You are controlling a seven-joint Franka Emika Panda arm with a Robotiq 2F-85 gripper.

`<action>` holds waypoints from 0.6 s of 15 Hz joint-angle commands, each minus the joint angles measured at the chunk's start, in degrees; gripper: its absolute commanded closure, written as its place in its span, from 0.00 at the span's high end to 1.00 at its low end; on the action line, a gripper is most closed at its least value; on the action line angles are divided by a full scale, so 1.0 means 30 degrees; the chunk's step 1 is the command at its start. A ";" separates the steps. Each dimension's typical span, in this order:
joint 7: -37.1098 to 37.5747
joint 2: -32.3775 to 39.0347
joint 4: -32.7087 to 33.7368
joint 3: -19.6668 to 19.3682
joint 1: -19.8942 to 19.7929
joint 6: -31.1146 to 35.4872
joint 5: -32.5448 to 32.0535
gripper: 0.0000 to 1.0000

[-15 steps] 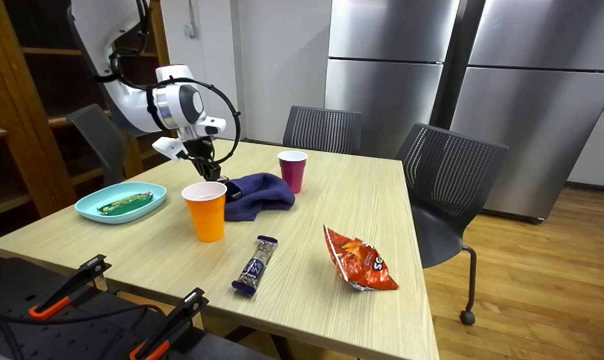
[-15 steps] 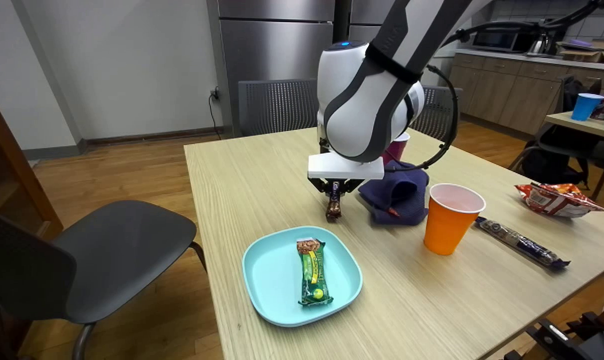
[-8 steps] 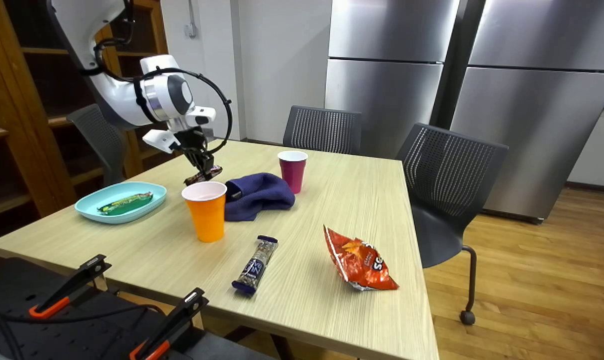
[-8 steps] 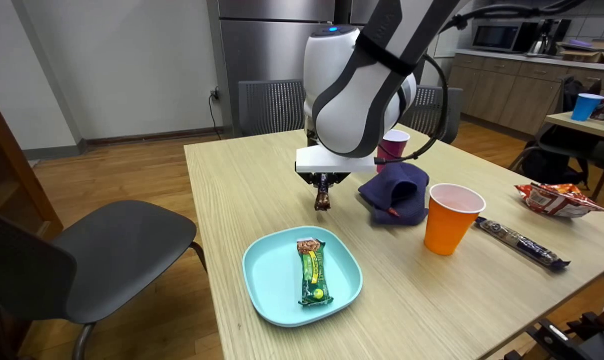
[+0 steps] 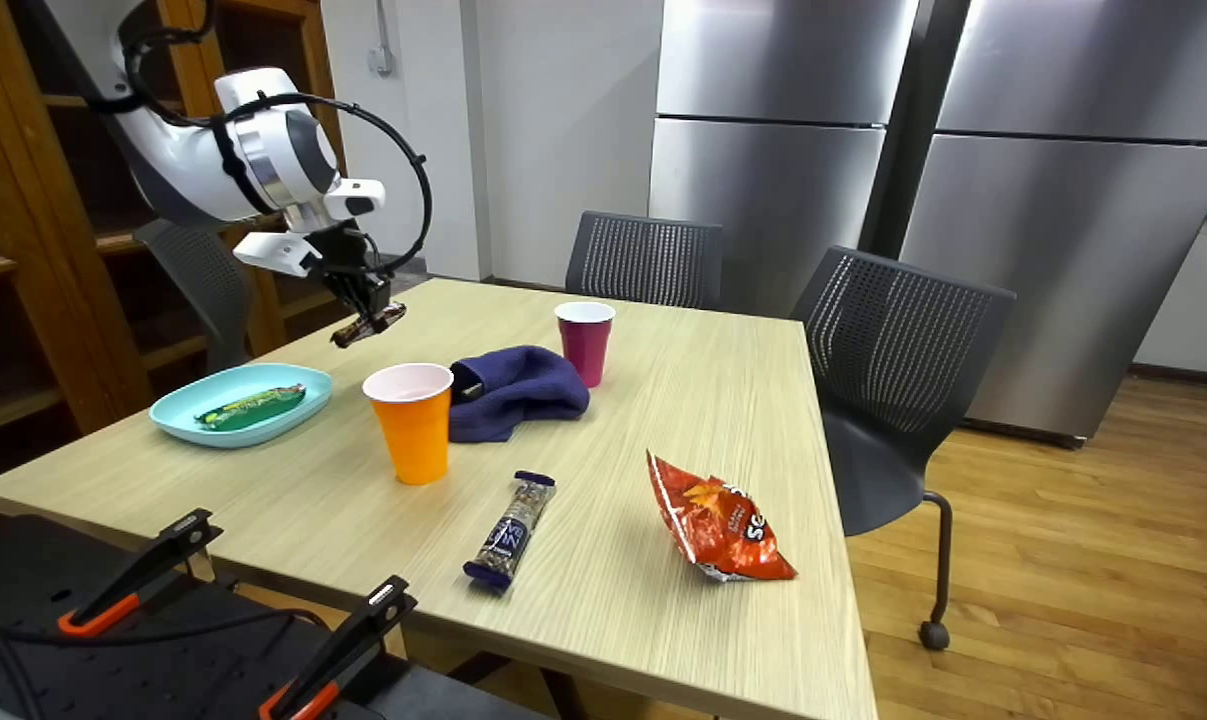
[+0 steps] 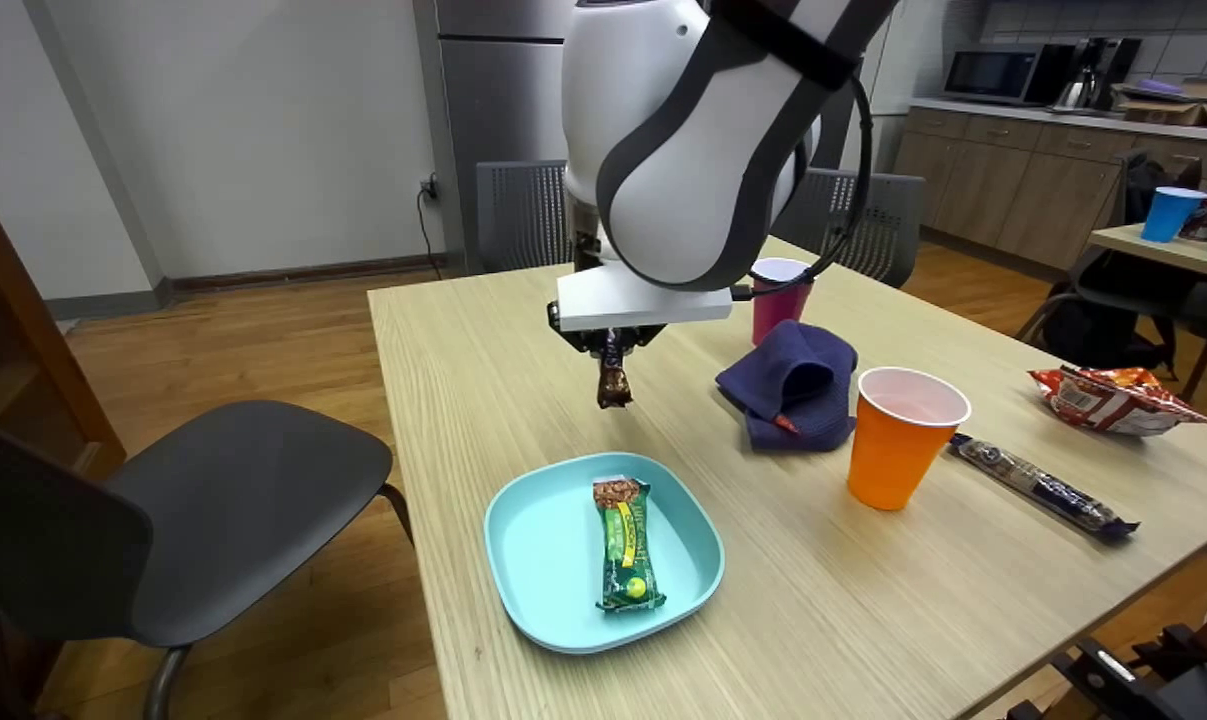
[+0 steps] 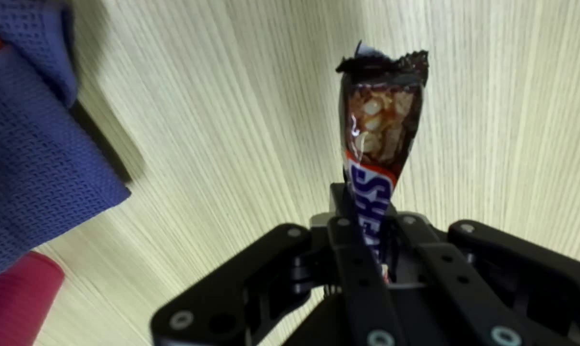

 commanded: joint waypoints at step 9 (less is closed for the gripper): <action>-0.0719 -0.2665 -0.3108 0.1290 0.1221 -0.0071 -0.0594 0.03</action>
